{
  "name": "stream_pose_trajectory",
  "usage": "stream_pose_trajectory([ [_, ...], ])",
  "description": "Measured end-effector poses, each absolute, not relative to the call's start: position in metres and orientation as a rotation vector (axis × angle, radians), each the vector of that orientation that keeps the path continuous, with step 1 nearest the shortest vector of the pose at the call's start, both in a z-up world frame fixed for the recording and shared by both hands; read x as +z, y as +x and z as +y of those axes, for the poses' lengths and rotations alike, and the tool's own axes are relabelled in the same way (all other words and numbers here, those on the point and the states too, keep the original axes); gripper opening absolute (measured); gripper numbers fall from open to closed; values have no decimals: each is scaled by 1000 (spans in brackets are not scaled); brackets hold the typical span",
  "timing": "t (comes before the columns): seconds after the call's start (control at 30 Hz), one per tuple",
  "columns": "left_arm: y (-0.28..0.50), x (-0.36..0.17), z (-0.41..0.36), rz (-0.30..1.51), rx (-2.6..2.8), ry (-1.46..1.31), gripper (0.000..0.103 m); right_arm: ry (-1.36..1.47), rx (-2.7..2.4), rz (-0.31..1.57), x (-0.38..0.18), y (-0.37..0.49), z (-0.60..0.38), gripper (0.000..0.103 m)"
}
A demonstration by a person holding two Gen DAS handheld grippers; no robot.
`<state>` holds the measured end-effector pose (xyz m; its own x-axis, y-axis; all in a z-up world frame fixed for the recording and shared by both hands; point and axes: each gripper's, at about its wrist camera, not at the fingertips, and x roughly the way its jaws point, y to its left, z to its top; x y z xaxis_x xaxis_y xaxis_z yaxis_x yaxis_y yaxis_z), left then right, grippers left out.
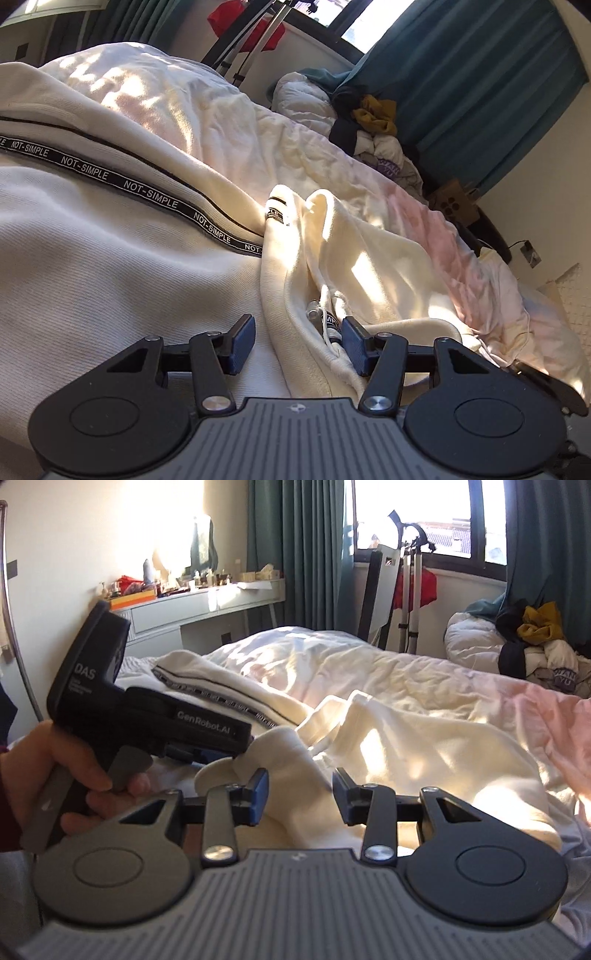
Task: Fold clothes
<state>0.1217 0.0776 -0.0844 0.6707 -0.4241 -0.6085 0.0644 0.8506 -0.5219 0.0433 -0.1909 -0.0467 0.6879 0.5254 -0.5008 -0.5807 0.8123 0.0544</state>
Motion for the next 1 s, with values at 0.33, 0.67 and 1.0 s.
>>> stream_pose_trajectory([
  [0.33,109,-73,93,717,-331,-604,56,-401,523,466,-60,-1,-144,13],
  [0.67,103,-65,87,695,-383,-614,57,-790,556,444,-100,-34,-103,12],
  [1.0,68,-42,136,709,-154,-678,70,-469,589,501,-62,-18,-131,26],
])
